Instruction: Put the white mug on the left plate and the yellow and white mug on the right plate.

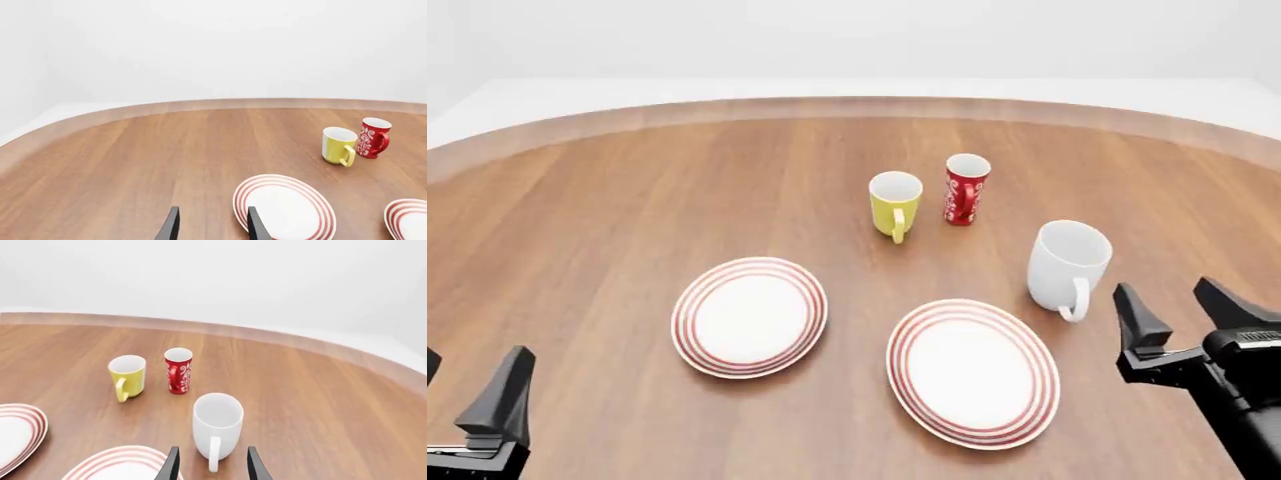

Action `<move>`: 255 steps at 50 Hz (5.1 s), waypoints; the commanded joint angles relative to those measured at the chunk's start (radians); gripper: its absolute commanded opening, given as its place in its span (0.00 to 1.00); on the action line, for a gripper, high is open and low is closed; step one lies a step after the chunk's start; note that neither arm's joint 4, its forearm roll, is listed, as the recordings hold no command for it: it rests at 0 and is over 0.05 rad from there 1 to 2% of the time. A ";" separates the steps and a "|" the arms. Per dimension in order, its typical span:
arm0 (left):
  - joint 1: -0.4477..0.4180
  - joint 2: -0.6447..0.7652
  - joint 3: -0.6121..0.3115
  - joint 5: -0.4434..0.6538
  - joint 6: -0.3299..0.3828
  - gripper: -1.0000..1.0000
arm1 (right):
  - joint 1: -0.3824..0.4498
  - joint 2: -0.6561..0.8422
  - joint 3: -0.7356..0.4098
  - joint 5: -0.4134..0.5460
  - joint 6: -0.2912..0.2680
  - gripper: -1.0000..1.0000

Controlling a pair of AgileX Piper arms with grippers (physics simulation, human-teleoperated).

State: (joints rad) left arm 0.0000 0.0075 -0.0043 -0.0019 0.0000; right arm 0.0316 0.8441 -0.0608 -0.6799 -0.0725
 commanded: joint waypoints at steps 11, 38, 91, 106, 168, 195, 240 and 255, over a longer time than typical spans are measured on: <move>0.000 0.000 0.000 0.000 0.000 1.00 | -0.006 0.339 -0.033 -0.247 -0.002 1.00; 0.000 0.000 0.000 0.000 0.000 1.00 | -0.001 0.643 -0.108 -0.413 -0.004 1.00; 0.000 0.000 0.000 0.000 0.000 1.00 | -0.017 0.958 -0.229 -0.463 0.034 1.00; 0.000 0.000 0.000 0.000 0.000 1.00 | -0.018 0.998 -0.257 -0.439 0.046 1.00; 0.000 0.000 0.000 0.000 0.000 1.00 | 0.105 0.332 -0.134 -0.112 0.021 0.00; 0.000 0.000 0.000 0.000 0.000 1.00 | 0.263 0.238 -0.210 0.003 0.003 0.00; 0.000 0.000 0.000 0.000 0.000 1.00 | 0.538 0.526 -0.477 -0.059 -0.013 0.00; 0.000 0.000 0.000 0.000 0.000 1.00 | 0.605 0.626 -0.533 -0.101 0.005 0.00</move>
State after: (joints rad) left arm 0.0000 0.0075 -0.0043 -0.0019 0.0000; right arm 0.5926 1.4091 -0.5520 -0.7534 -0.0837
